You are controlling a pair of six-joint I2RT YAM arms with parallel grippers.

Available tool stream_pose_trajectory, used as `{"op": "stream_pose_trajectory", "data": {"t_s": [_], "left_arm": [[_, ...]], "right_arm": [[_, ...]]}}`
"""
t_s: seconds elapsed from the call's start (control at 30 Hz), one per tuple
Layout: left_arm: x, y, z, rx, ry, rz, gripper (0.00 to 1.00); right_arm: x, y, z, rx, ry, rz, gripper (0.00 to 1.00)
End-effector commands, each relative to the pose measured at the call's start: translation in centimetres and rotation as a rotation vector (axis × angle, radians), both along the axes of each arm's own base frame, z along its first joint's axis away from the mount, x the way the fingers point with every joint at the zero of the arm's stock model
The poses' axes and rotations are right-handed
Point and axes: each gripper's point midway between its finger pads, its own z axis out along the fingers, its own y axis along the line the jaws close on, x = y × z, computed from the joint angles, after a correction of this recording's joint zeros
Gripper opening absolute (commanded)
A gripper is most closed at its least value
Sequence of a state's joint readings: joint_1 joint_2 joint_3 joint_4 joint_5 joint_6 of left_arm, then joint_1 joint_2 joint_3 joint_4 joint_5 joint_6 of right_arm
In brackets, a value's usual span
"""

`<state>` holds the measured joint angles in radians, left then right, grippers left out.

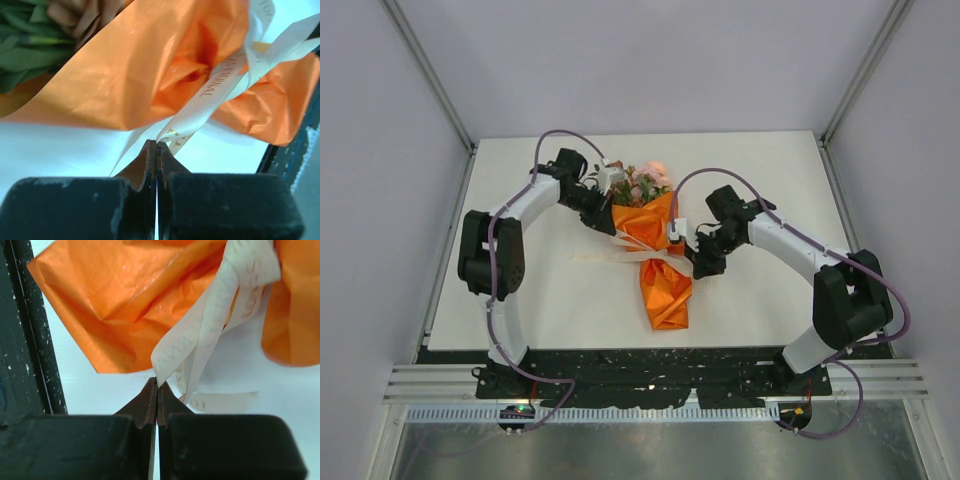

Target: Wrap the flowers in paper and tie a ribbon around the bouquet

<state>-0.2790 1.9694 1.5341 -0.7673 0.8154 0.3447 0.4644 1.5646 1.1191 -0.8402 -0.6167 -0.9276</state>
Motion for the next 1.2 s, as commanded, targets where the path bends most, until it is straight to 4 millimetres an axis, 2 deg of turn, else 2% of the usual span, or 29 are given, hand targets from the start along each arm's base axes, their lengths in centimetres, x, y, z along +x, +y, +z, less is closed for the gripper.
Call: {"op": "stream_pose_trajectory", "data": {"t_s": [0.0, 0.17, 0.33, 0.5, 1.0, 1.17], "left_arm": [[0.7, 3.7, 0.4, 0.134, -0.109, -0.016, 0.00], [0.8, 7.3, -1.3, 0.309, -0.202, -0.062, 0.00], [2.0, 10.5, -2.9, 0.428, -0.215, -0.051, 0.00], [3.3, 13.0, -3.5, 0.512, -0.240, -0.018, 0.00], [5.6, 16.3, -4.0, 0.601, -0.247, 0.025, 0.00], [6.1, 16.9, -4.0, 0.613, -0.233, 0.035, 0.00]], "right_arm": [[-1.7, -2.9, -1.3, -0.067, 0.091, -0.017, 0.05], [-2.2, -5.7, -3.2, -0.135, 0.214, -0.096, 0.05], [-3.3, -9.0, -5.9, -0.225, 0.343, -0.180, 0.05], [-3.0, -10.8, -7.6, -0.273, 0.395, -0.263, 0.05], [-2.8, -13.4, -9.6, -0.334, 0.490, -0.380, 0.05], [-3.8, -14.0, -10.1, -0.356, 0.509, -0.381, 0.05]]}}
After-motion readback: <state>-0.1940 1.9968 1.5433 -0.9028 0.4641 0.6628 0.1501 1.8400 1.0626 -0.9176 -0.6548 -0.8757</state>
